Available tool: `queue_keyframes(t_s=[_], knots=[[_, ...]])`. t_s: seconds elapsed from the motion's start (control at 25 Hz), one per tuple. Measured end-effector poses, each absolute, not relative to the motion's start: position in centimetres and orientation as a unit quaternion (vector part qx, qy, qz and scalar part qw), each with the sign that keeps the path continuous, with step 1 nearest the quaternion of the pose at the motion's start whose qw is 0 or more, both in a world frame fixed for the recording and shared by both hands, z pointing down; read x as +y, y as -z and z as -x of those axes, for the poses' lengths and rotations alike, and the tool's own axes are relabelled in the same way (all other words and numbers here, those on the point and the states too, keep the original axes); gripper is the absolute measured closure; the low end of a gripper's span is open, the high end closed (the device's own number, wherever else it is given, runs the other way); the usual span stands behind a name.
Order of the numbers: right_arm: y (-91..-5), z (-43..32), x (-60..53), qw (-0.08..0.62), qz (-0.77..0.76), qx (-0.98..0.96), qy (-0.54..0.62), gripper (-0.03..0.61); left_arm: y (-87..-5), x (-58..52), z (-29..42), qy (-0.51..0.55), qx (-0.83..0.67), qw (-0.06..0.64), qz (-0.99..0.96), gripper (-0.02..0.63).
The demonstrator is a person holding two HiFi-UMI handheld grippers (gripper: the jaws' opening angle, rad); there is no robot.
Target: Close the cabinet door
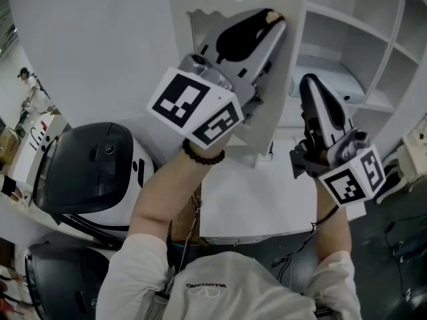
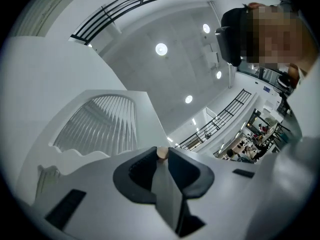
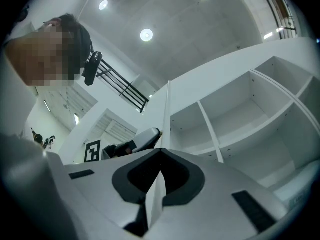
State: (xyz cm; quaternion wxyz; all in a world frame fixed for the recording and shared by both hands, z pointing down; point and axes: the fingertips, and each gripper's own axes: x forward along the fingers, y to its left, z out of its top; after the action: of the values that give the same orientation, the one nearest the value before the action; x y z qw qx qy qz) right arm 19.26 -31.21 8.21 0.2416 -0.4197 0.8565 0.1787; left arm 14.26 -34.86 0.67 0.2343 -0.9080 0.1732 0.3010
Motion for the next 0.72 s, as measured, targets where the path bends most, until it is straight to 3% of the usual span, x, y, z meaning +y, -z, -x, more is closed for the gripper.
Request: queue_keyframes(t_s=[0.72], knots=[[-9.4,-22.1,-34.8,0.247,0.434,0.851,-0.166,0.569,-0.7,-38.3,-18.4,-0.284,0.19,0.257,0.904,0.535]])
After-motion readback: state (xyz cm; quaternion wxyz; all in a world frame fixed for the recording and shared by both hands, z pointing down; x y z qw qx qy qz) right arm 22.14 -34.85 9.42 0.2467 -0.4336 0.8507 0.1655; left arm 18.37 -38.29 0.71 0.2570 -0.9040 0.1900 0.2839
